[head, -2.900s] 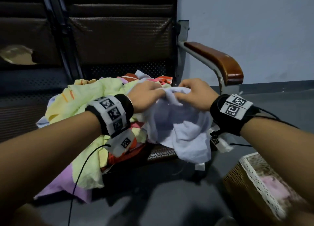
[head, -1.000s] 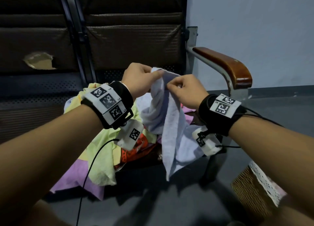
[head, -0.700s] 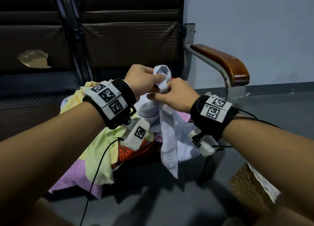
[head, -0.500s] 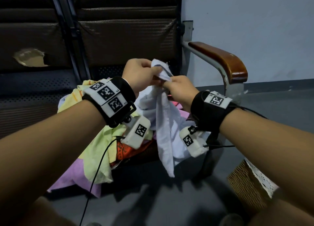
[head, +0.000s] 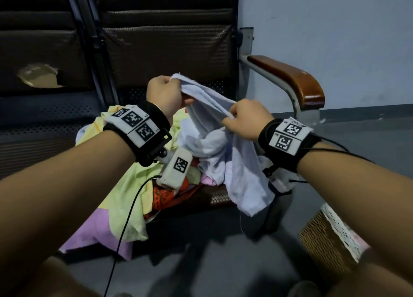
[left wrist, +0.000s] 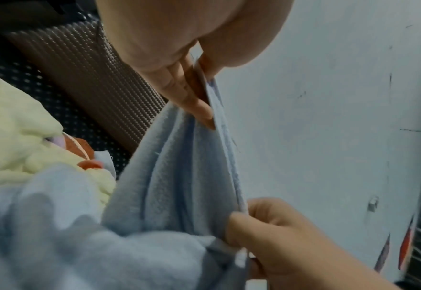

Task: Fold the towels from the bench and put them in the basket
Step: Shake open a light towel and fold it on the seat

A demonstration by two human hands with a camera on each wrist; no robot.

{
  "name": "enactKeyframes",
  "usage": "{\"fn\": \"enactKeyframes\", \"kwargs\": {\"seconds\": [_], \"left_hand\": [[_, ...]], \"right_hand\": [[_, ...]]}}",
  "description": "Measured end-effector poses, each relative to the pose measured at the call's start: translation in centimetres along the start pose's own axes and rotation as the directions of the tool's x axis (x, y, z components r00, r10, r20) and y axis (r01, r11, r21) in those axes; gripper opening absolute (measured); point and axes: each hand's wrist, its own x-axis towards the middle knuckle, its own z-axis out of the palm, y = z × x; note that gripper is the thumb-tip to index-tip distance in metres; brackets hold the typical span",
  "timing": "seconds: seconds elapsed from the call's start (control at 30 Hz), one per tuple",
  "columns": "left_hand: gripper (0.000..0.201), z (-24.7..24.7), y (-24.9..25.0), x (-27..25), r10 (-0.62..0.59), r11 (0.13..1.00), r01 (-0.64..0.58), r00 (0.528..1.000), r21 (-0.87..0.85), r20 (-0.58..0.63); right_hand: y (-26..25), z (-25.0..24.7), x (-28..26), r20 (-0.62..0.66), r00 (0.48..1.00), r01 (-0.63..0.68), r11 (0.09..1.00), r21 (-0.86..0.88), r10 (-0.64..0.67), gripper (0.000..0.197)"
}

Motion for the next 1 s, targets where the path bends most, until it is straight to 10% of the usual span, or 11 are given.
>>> {"fn": "enactKeyframes", "kwargs": {"seconds": [0.33, 0.5, 0.63, 0.77, 0.87, 0.93, 1.0], "left_hand": [[0.025, 0.2, 0.0, 0.1, 0.104, 0.994, -0.104, 0.994, -0.036, -0.022], [0.02, -0.4, 0.5, 0.5, 0.13, 0.99, -0.133, 0.991, -0.054, -0.042], [0.015, -1.5, -0.6, 1.1, 0.082, 0.995, -0.087, 0.993, -0.053, -0.084], [0.029, -2.6, -1.2, 1.4, 0.022, 1.0, -0.023, 0.999, -0.013, -0.049], [0.034, -2.6, -1.0, 1.4, -0.057, 0.995, 0.055, 0.998, -0.081, -0.025], [0.032, -2.3, -0.7, 1.3, -0.052, 0.996, 0.051, 0.999, -0.074, -0.014], [0.027, -2.1, -0.5, 1.3, -0.019, 0.999, 0.019, 1.0, -0.03, 0.014]], "right_hand": [[0.0, -2.4, 1.3, -0.083, 0.969, -0.185, 0.902, 0.39, 0.235, 0.04], [1.7, -1.6, 1.0, -0.16, 0.979, -0.123, 0.992, 0.04, 0.127, 0.027], [2.0, -1.8, 0.9, -0.11, 0.99, -0.071, 0.979, 0.193, 0.094, 0.035], [0.8, -1.6, 0.2, 0.207, 0.972, -0.236, 0.555, 0.798, 0.116, 0.021], [-0.4, -1.6, -0.2, 0.231, 0.949, -0.293, 0.335, 0.896, 0.213, 0.014], [-0.6, -1.7, -0.3, 0.161, 0.96, -0.244, 0.404, 0.882, 0.228, 0.024], [-0.2, -1.7, -0.3, 0.083, 0.996, -0.067, 0.746, 0.662, 0.015, 0.03]]}}
